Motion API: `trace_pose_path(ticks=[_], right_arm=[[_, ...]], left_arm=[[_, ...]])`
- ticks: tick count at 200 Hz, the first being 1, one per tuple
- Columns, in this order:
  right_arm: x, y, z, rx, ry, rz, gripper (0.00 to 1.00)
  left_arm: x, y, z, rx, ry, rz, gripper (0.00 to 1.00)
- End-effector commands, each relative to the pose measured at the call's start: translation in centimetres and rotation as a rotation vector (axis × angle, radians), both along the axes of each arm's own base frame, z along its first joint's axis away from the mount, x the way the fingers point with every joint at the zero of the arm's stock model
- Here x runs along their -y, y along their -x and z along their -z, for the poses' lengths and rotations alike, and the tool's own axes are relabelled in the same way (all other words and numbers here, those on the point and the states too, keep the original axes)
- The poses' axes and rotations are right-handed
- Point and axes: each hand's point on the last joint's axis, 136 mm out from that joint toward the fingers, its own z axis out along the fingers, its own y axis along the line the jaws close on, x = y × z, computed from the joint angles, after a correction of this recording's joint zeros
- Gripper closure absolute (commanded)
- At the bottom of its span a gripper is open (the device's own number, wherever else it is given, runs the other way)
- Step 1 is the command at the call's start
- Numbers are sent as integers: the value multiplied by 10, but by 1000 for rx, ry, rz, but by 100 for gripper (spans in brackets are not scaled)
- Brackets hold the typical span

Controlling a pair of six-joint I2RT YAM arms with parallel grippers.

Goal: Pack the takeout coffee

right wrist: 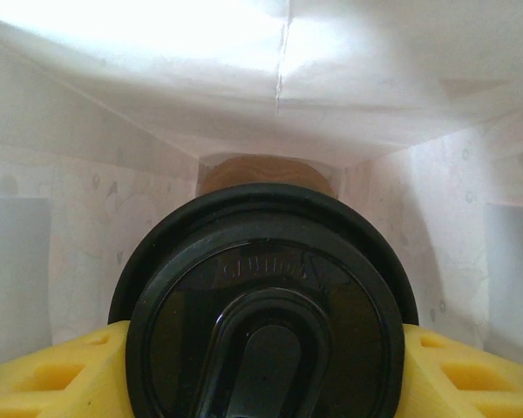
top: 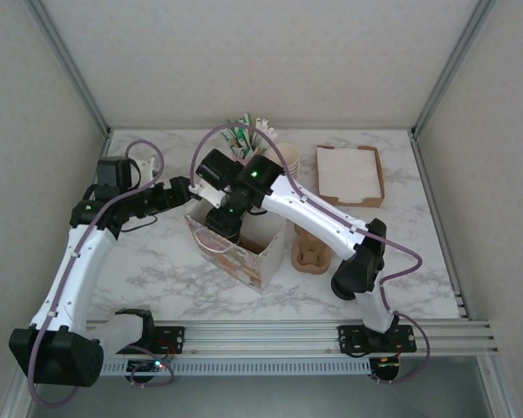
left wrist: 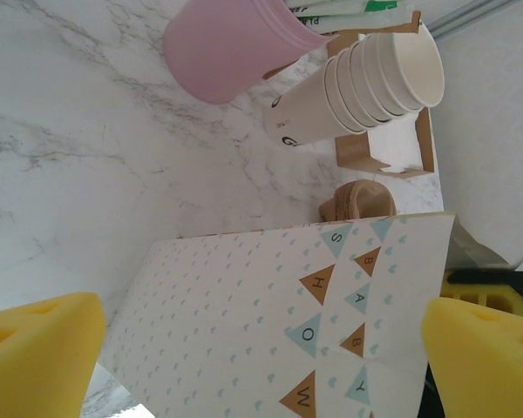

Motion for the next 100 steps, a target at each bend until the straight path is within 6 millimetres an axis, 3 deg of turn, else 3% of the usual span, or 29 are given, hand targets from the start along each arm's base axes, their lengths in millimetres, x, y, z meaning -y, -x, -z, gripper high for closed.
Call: trace_pose_path(ticks=[1,100], right_arm=[[1,-1,-8,-3,-41,10,39],[-1,3,8,-44,-58,4,41]], left_arm=[[12,7,-11,44,28,69,7],[5,6,-7,46,-20,33,8]])
